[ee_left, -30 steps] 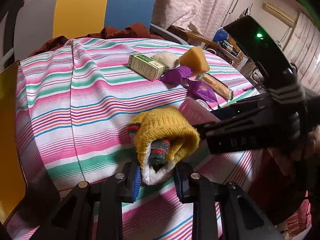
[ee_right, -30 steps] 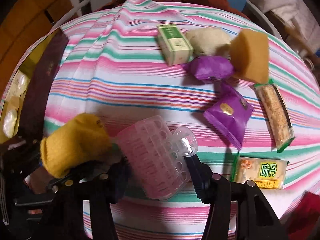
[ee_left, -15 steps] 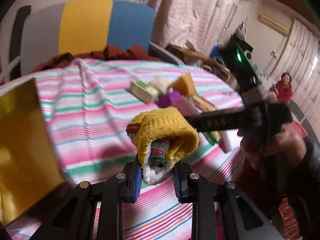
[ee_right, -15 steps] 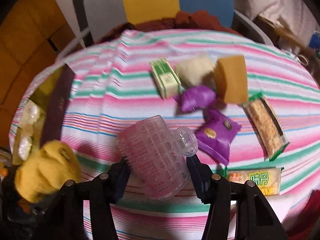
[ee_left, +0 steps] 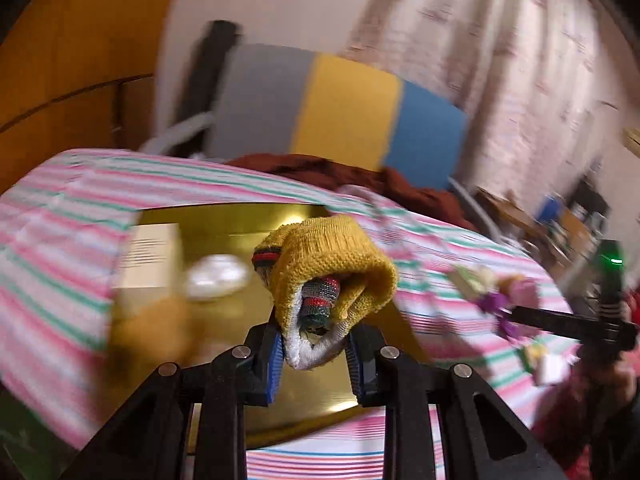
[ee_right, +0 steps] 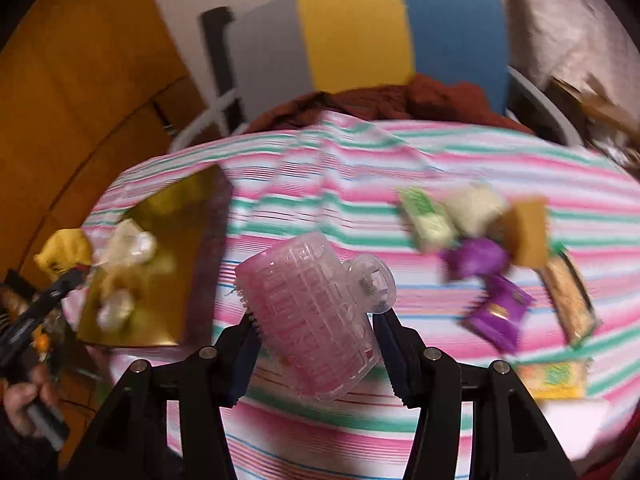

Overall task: Organize objects
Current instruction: 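Carry the yellow sock to the tray while the right tool grasps the pink hair roller, then release the sock and the pink roller into the gold tray, then move both tools back toward the remaining items on the cloth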

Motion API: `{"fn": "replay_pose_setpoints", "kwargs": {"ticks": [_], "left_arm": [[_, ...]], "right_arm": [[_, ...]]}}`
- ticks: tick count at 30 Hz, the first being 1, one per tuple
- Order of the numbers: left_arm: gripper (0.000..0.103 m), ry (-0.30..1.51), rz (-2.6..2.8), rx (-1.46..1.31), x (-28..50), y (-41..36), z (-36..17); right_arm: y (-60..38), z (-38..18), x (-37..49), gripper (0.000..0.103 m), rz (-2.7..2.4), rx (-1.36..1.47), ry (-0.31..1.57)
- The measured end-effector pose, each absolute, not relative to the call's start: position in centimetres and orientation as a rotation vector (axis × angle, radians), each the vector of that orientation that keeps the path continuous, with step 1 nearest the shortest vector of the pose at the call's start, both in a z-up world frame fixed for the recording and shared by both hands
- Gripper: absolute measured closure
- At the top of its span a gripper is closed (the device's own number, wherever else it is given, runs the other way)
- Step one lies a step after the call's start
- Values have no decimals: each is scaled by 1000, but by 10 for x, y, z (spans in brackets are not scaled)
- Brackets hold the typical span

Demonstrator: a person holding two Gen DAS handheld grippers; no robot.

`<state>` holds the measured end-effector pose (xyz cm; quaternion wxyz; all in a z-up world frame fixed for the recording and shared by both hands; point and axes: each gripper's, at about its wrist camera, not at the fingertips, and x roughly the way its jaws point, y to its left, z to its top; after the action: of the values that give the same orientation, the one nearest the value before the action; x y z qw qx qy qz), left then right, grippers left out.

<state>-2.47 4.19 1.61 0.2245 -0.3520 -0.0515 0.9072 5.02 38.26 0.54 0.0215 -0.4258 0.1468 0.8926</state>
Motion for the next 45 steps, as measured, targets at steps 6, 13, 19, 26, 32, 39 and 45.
{"fn": "replay_pose_setpoints", "kwargs": {"ticks": [6, 13, 19, 26, 32, 39, 45], "left_arm": [[71, -195, 2640, -1114, -34, -8, -12], [37, -187, 2742, -1184, -25, -29, -27], [37, -218, 2782, -1102, -23, -31, -11], [37, -155, 2735, -1052, -17, -8, 1], [37, -88, 2682, -1071, -11, 20, -3], [36, -29, 2675, -1110, -6, 35, -9], [35, 32, 2664, -1100, -1, 48, -8]], "right_arm": [[310, 19, 13, 47, 2925, -1352, 430], [238, 5, -18, 40, 3015, -1493, 436], [229, -14, -17, 38, 2949, -1552, 383], [243, -16, -3, 30, 2903, -1511, 397], [244, -9, 9, 23, 2902, -1446, 361], [244, -2, 19, 15, 2890, -1332, 255], [249, -4, 26, 13, 2857, -1305, 224]]}}
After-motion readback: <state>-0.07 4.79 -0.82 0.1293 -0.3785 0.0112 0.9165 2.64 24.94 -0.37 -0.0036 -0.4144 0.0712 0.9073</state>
